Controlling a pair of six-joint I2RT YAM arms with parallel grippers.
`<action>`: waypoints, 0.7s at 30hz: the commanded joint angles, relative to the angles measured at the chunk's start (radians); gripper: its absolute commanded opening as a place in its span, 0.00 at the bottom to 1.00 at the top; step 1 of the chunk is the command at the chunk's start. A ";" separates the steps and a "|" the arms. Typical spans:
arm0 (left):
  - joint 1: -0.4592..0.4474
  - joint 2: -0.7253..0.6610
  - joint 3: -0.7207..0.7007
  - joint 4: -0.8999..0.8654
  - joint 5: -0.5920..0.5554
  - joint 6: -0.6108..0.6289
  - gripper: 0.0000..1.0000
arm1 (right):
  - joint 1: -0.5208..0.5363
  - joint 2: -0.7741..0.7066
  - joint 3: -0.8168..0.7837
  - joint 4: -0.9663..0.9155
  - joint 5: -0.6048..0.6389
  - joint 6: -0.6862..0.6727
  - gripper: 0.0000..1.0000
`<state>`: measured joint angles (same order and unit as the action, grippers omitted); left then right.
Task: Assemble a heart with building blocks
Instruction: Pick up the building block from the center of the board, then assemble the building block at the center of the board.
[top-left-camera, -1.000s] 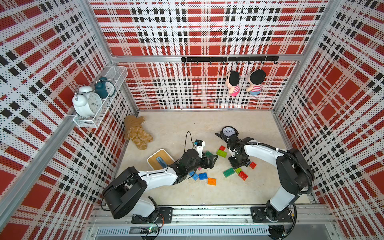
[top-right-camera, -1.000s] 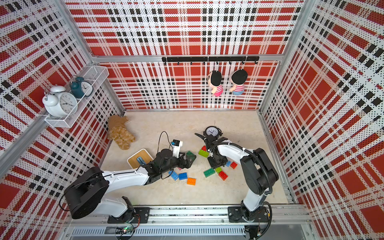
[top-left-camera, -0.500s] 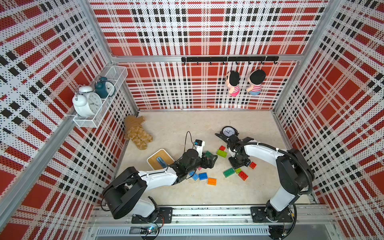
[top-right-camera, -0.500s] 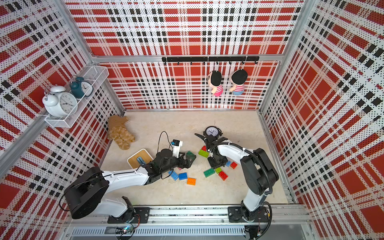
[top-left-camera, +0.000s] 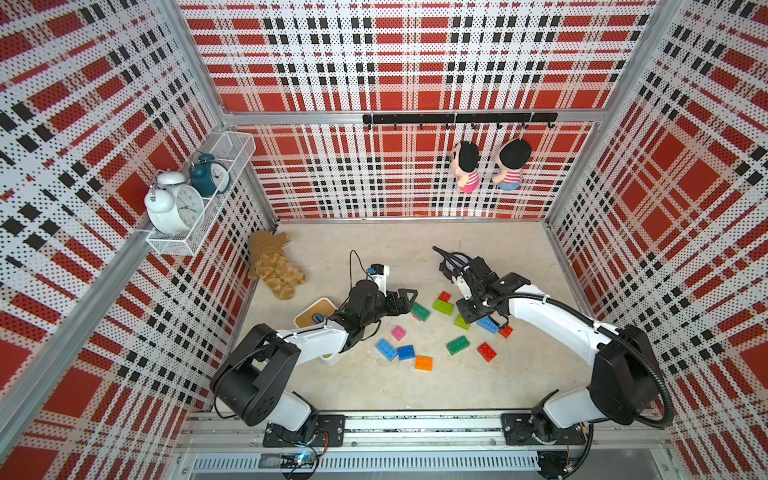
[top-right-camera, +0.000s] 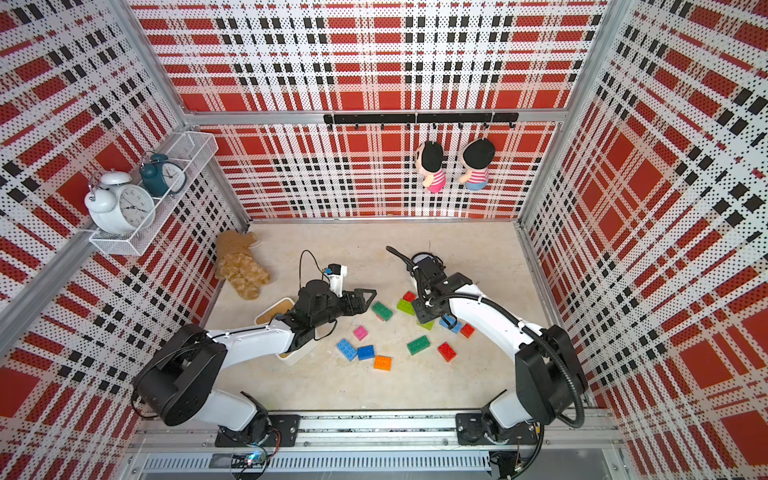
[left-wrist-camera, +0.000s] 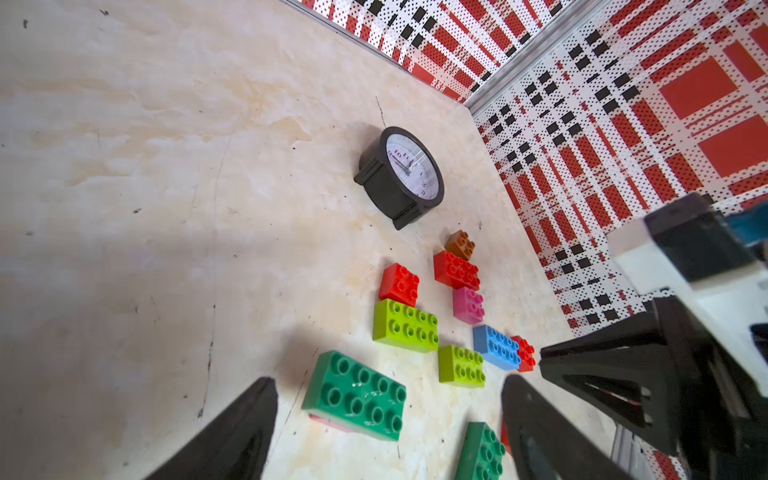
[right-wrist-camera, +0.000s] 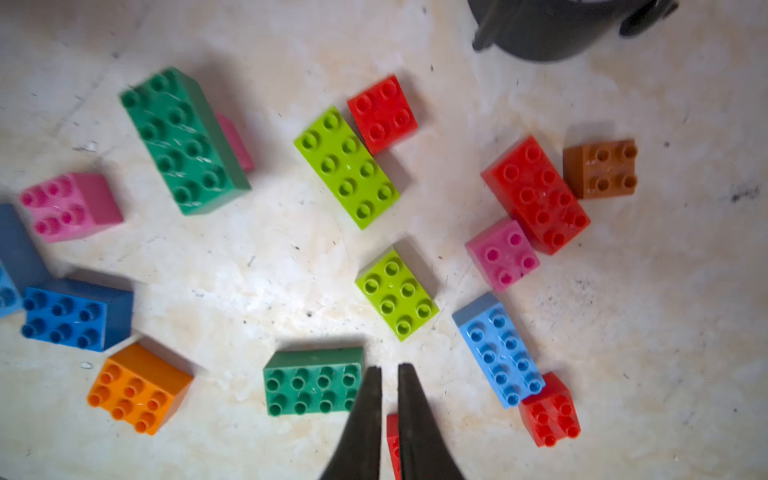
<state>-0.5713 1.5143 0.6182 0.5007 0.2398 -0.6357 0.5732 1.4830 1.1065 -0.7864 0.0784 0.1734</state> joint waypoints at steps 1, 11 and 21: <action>0.008 0.015 0.023 0.001 0.059 -0.001 0.88 | 0.008 0.030 0.036 -0.003 0.067 -0.007 0.14; -0.141 -0.090 -0.040 -0.045 -0.118 0.143 0.93 | -0.034 0.136 0.020 -0.031 -0.022 -0.106 0.45; -0.228 -0.116 -0.064 -0.045 -0.214 0.145 0.94 | -0.044 0.230 0.043 -0.028 -0.091 -0.252 0.66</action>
<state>-0.7948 1.4101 0.5655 0.4610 0.0708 -0.5102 0.5297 1.6955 1.1358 -0.8108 0.0055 -0.0086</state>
